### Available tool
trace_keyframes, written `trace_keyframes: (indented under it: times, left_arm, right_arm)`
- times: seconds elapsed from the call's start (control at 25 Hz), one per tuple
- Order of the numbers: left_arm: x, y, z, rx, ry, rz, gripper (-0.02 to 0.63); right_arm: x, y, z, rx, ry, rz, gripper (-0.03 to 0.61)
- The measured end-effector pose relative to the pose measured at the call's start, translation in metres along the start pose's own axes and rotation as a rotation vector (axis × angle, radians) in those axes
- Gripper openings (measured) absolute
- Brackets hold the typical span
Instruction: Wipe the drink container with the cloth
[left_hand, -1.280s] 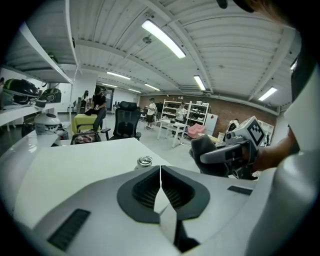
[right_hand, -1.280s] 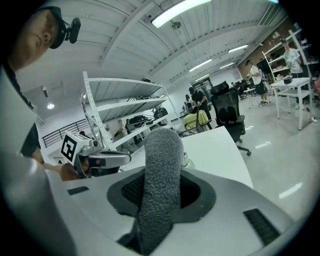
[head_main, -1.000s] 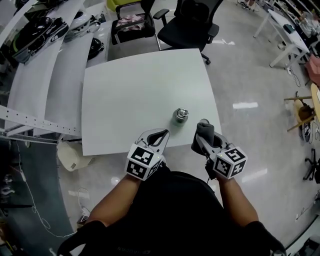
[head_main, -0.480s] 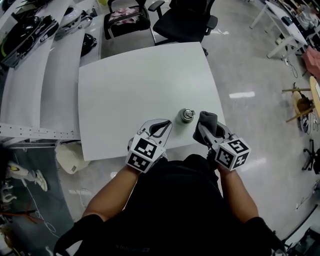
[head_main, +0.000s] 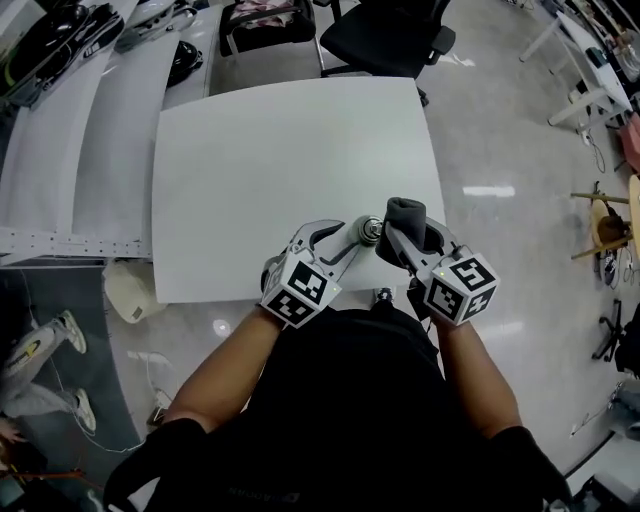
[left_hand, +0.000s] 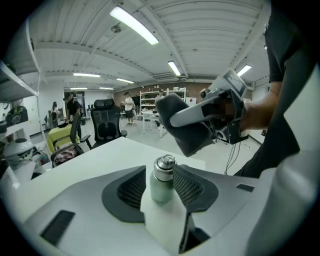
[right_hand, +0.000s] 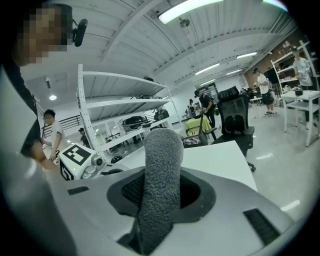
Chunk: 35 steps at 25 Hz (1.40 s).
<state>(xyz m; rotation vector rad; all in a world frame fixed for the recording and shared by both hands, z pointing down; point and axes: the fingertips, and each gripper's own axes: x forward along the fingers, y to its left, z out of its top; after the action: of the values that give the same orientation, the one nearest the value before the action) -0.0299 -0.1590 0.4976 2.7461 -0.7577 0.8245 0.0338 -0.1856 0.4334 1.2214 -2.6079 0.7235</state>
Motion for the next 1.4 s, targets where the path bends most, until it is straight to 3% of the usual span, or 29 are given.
trace_keyframes:
  times: [0.32, 0.64, 1.04, 1.4]
  left_arm:
    - [0.035, -0.015, -0.013, 0.053, 0.084, -0.037, 0.257]
    - [0.064, -0.012, -0.010, 0.059, 0.111, 0.007, 0.270]
    - [0.068, -0.013, -0.015, 0.087, 0.136, 0.018, 0.256]
    - [0.068, -0.012, -0.016, 0.088, 0.129, 0.021, 0.255]
  right_arm:
    - [0.035, 0.009, 0.011, -0.044, 0.007, 0.141, 0.110]
    - [0.059, 0.030, -0.005, -0.201, 0.026, 0.245, 0.110]
    - [0.066, 0.012, -0.030, -0.295, 0.104, 0.200, 0.110]
    - [0.060, -0.006, -0.030, -0.232, 0.105, 0.169, 0.110]
